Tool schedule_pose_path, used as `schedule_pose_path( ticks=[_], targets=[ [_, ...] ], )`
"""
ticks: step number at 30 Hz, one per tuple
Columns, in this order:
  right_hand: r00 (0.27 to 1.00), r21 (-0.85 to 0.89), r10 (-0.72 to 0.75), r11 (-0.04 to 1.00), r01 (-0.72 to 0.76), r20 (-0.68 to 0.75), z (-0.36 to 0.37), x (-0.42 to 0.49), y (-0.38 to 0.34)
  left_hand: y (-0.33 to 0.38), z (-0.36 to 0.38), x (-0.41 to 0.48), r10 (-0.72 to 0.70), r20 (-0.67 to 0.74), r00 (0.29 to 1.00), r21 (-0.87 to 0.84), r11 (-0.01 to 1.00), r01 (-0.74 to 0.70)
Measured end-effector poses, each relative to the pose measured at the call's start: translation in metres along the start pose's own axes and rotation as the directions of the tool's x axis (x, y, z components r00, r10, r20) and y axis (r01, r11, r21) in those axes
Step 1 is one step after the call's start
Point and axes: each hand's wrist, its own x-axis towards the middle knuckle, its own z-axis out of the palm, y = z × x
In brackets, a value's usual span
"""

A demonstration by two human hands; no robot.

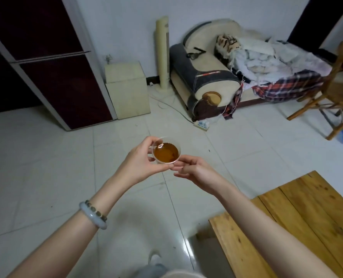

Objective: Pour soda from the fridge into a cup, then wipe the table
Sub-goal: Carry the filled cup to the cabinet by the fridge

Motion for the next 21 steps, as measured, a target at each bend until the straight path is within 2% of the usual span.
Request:
schedule_pose_path(
  ticks=[9,13,21],
  targets=[
    [0.993,-0.110,-0.016,0.994,0.029,0.115,0.064,0.106,-0.047,-0.053,-0.091,0.052,-0.047,-0.103,0.994,-0.057,0.998,0.041],
    [0.985,-0.193,0.019,0.981,0.014,0.173,0.074,0.161,-0.064,-0.079,-0.114,0.083,-0.077,-0.151,0.986,-0.061,0.996,0.068],
    [0.966,-0.250,0.066,0.968,-0.002,0.250,0.075,0.287,-0.114,-0.121,-0.157,0.188,-0.166,-0.198,0.966,-0.060,0.986,0.157]
  ],
)
